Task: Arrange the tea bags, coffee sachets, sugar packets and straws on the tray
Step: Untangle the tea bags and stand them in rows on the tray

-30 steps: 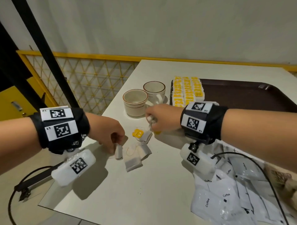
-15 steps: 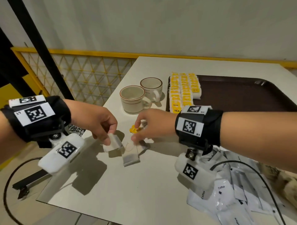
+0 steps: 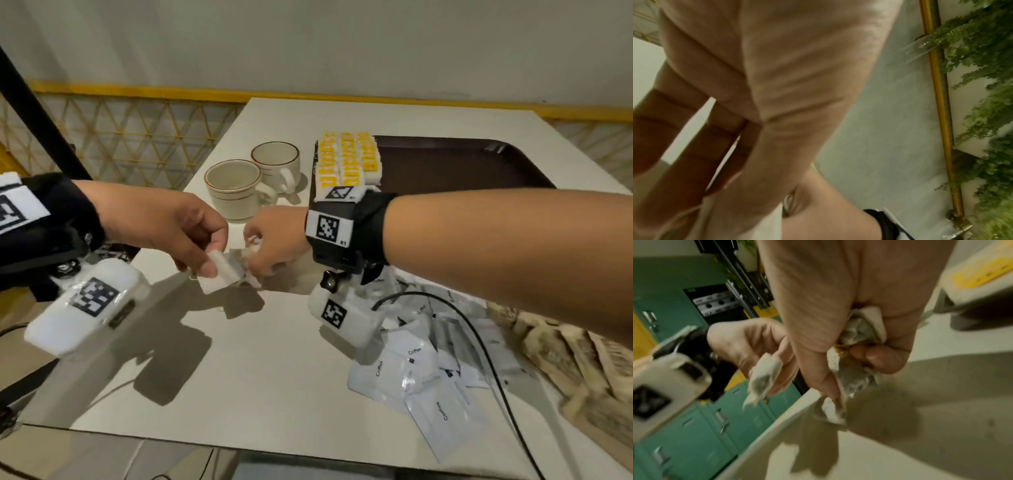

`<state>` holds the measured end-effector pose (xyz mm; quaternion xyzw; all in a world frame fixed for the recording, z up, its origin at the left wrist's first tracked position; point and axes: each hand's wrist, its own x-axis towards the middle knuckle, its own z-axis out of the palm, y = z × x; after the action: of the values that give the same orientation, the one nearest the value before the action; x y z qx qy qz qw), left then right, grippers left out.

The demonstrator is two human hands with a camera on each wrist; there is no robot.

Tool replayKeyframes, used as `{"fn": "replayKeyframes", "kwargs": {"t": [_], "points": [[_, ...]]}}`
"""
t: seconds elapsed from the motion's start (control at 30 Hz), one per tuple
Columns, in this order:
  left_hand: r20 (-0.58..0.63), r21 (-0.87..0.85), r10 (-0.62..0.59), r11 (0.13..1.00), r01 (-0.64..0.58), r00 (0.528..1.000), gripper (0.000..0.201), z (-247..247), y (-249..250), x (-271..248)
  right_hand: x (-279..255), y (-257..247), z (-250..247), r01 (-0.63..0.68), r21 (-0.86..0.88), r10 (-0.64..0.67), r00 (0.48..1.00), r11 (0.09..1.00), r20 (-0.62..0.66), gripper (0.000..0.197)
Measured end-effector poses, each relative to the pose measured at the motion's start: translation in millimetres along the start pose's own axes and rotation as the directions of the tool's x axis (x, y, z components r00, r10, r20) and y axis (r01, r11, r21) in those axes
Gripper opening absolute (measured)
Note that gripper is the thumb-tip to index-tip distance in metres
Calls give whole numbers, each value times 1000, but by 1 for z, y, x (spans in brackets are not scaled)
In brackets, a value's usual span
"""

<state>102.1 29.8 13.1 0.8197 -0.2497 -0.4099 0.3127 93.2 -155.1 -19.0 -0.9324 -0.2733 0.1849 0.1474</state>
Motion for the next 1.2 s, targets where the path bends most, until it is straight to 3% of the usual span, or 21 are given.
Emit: {"fn": "replayKeyframes", "kwargs": {"t": [0.07,0.13,0.2,0.27,0.33,0.43,0.53,0.63,0.77,0.9,1.07,1.2], "points": [[-15,-38,60,997,-61,998,37,3,5,1,-15,12,-19,-56,231,72,996,971,-59,16],[-72,-74,140,987,-145,988,43,6,16,4,-33,25,-40,-80,472,143,985,878,-99,14],[-172,-128,221,961,-244,960,52,10,32,12,-53,38,-58,-55,741,222,967,669,-128,12],[-261,-208,289,915,-347,921,51,18,54,25,-74,51,-72,27,923,274,951,384,-142,10],[-307,-284,332,862,-419,892,45,29,77,42,-96,63,-79,102,983,287,947,155,-144,12],[-455,-351,339,781,-516,823,24,49,112,73,-121,82,-75,221,970,346,922,-105,-173,22],[-569,-467,251,685,-559,783,22,66,136,103,-136,103,-55,303,897,368,913,-321,-177,21],[-618,-580,153,573,-578,771,21,79,138,130,-138,119,-35,339,810,392,908,-478,-149,7],[-608,-665,47,515,-540,793,21,95,128,150,-132,125,-16,432,668,463,874,-606,-145,7],[-581,-718,7,466,-517,814,25,102,118,154,-130,127,-15,496,588,462,859,-639,-223,19],[-611,-666,40,513,-541,790,19,106,113,153,-133,129,-10,459,697,484,856,-551,-181,20],[-643,-586,130,552,-594,754,17,109,109,151,-137,132,-5,415,807,487,854,-420,-185,31]]}}
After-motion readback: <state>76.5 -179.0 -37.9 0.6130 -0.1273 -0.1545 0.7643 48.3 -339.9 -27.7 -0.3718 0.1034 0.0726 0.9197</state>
